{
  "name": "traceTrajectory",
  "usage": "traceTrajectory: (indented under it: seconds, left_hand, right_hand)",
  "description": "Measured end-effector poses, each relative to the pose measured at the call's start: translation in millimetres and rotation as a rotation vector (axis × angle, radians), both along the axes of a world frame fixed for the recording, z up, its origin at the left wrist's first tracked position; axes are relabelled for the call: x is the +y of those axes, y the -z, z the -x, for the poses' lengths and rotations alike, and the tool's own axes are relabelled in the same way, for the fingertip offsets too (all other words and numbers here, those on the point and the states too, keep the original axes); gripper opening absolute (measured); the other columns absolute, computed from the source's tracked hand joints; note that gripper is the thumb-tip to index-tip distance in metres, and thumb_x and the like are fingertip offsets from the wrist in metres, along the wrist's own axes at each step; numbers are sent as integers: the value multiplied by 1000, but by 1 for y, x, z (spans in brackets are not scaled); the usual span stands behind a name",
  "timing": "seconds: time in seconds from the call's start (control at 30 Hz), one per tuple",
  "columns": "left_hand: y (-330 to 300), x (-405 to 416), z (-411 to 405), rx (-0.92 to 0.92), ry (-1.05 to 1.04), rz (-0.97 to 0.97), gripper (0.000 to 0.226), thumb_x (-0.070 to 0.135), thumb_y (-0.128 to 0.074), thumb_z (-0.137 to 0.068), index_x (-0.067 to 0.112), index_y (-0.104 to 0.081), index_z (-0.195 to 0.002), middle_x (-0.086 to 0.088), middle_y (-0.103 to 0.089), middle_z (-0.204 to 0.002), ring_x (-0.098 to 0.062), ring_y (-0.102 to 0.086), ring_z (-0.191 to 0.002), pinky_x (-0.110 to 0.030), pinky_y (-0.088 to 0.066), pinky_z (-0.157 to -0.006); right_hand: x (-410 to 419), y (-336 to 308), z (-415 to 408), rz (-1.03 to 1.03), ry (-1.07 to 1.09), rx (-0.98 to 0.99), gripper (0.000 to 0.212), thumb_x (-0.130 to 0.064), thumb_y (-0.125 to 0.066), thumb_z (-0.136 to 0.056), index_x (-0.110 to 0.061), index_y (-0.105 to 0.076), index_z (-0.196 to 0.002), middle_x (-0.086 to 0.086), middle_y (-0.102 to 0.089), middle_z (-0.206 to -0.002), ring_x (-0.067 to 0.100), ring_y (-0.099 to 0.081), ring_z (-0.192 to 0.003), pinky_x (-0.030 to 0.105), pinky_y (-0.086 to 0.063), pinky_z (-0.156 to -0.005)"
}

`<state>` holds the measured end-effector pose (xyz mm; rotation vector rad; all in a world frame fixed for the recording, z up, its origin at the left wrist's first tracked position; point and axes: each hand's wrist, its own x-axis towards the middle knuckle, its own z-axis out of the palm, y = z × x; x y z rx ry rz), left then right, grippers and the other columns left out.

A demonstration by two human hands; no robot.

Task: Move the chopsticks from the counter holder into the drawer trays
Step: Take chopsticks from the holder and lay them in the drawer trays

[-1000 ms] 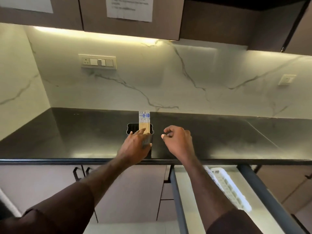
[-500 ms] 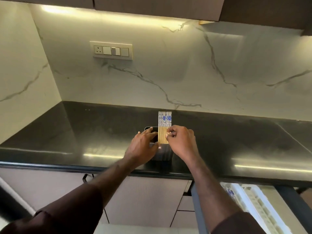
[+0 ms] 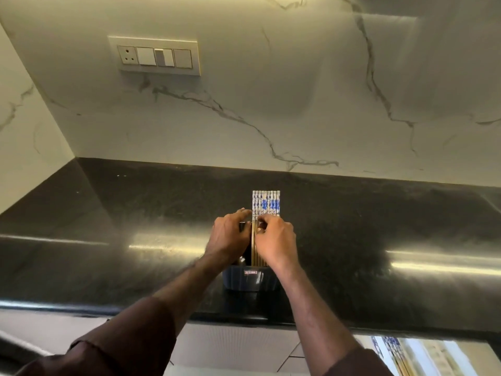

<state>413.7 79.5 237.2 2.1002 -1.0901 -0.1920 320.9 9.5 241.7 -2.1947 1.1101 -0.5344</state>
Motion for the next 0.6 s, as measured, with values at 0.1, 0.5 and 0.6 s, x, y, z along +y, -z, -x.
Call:
traceTrajectory:
  seconds: [0.1, 0.5, 0.6]
  left_hand:
    - [10, -9, -11, 8, 4, 66, 31, 9, -56, -91, 14, -65, -121, -8, -73, -110, -15, -70, -92, -15, -45, -72]
    - [12, -37, -34, 470, -6, 229, 29, 12, -69, -87, 26, -65, -112, 32, -65, -77, 17, -64, -82, -6, -50, -71]
    - [9, -41, -38, 567, -19, 246, 22, 13, -74, -84, 31, -71, -97, 19, -74, -79, 2, -71, -81, -17, -56, -73]
  right_hand:
    - [-3, 7, -7, -32, 26, 27, 37, -13, -61, -91, -19, -60, -128, 4, -70, -111, 17, -68, -97, 31, -58, -82]
    - [-2, 16, -16, -46, 108, 1, 21, -22, -60, -93, -22, -64, -113, -3, -69, -97, 12, -66, -87, 35, -59, -78]
    - [-3, 17, -16, -45, 138, -4, 20, -21, -61, -93, -21, -63, -112, -3, -69, -96, 10, -66, -84, 32, -59, -76]
